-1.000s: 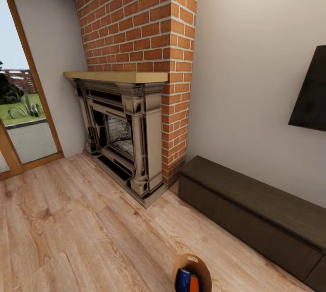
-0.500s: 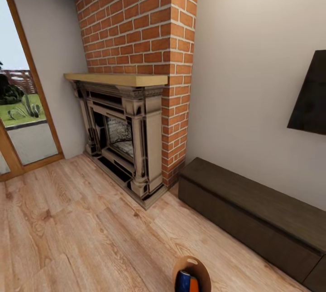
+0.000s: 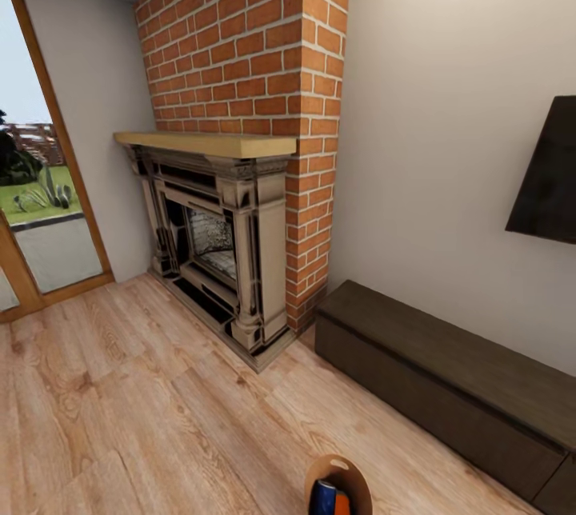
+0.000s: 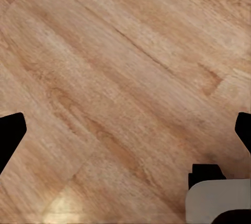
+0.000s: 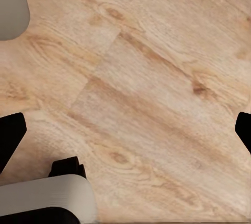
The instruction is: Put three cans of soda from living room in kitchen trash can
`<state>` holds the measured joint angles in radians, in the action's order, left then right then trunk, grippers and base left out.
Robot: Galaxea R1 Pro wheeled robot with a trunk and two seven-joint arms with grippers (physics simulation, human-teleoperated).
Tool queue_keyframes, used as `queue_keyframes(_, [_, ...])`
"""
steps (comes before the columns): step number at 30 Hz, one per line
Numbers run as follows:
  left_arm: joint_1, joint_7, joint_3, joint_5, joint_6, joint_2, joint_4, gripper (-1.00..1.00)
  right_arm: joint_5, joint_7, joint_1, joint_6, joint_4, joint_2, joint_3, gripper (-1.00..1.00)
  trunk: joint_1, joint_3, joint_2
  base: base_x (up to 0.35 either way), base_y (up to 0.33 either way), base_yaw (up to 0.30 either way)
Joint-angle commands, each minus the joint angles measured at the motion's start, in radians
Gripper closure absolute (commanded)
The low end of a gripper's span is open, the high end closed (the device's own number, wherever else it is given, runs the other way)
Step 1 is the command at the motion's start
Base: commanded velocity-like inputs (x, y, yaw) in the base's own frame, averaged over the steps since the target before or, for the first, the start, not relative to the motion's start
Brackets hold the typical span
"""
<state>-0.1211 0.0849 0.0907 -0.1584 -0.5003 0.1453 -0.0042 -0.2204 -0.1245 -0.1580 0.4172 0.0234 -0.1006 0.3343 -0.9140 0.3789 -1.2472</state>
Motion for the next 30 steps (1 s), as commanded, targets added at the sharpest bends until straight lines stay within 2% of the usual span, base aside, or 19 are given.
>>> queue_keyframes(1, [0.0,-0.001,0.0,0.0,0.048,0.0,0.0,-1.0,0.0,0.0,0.0,0.0,0.001,0.003,0.0,-1.0,0.004,-0.003,0.007,0.0,0.0,0.0])
queue_keyframes(2, [0.0,-0.001,0.0,0.001,0.105,0.0,-0.002,-1.0,0.001,0.0,0.0,0.0,0.002,0.004,0.001,-1.0,0.008,-0.006,0.014,0.0,0.0,0.0])
queue_keyframes(4, [0.0,-0.002,0.0,0.002,0.153,0.0,-0.004,-1.0,0.001,0.0,0.0,0.0,0.003,0.005,0.001,-1.0,0.015,-0.013,0.028,0.0,0.0,0.0])
queue_keyframes(9, [0.0,-0.004,0.0,0.002,0.214,0.0,-0.005,-1.0,0.001,0.0,0.0,0.0,0.005,0.002,0.001,-1.0,0.035,-0.028,0.063,0.0,0.0,0.0])
queue_keyframes(22, [0.0,-0.019,-0.001,0.002,0.248,0.0,-0.003,-1.0,0.002,-0.001,0.0,-0.001,0.014,-0.001,0.002,-1.0,0.084,-0.069,0.154,0.0,0.0,0.0])
queue_keyframes(30, [0.0,-0.023,-0.002,0.002,0.246,0.001,-0.004,-1.0,0.001,0.0,0.003,-0.002,0.015,0.001,0.002,-1.0,0.115,-0.094,0.21,0.0,0.0,0.0])
